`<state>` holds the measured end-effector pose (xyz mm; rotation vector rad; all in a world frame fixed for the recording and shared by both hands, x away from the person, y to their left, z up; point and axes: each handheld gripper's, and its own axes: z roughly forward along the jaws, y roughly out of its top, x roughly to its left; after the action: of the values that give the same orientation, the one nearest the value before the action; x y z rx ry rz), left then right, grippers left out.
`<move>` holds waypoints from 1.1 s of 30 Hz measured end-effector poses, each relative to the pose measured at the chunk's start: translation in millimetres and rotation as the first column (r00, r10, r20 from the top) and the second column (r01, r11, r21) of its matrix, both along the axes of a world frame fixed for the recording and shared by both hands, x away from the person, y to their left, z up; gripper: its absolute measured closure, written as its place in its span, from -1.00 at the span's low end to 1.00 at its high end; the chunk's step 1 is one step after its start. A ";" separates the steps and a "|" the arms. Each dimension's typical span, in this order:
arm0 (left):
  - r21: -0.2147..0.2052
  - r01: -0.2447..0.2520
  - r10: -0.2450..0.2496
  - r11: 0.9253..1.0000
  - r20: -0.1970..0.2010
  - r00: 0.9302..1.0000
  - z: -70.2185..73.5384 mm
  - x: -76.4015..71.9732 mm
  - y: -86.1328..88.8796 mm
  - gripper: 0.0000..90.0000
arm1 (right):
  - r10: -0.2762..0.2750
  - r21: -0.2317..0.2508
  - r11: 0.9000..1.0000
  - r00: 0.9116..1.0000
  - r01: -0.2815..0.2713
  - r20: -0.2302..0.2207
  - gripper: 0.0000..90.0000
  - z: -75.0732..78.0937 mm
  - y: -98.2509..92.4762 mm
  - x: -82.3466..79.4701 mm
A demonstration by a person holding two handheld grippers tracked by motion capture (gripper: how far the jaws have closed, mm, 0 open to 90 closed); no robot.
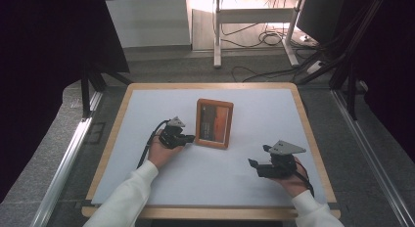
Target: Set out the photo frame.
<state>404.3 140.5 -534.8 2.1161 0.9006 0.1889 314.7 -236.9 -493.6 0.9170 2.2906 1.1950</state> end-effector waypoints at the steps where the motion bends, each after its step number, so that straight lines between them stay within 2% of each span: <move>1: 0.001 0.004 -0.004 1.000 0.002 1.000 0.4 -0.6 -0.5 1.00 | 0.000 0.000 1.000 1.000 0.000 0.000 -0.49 0.0 0.0 0.0; 16: 0.009 0.033 -0.033 0.999 0.003 0.999 0.8 -5.5 -4.6 1.00 | -0.001 -0.003 1.000 1.000 0.001 -0.002 -0.49 -0.7 -0.1 0.8; 29: -0.025 0.032 -0.032 0.999 0.011 0.999 5.2 -6.8 1.1 1.00 | -0.011 0.020 1.000 1.000 0.012 -0.007 -0.49 -1.8 -3.4 2.8; 33: -0.020 0.032 -0.031 0.999 0.022 0.999 7.6 -10.3 5.3 1.00 | -0.018 0.023 1.000 1.000 0.019 -0.007 -0.49 -4.2 -4.9 3.9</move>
<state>394.1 145.8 -527.2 2.1048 0.8527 0.1850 318.6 -241.8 -497.8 0.9494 2.2730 1.2143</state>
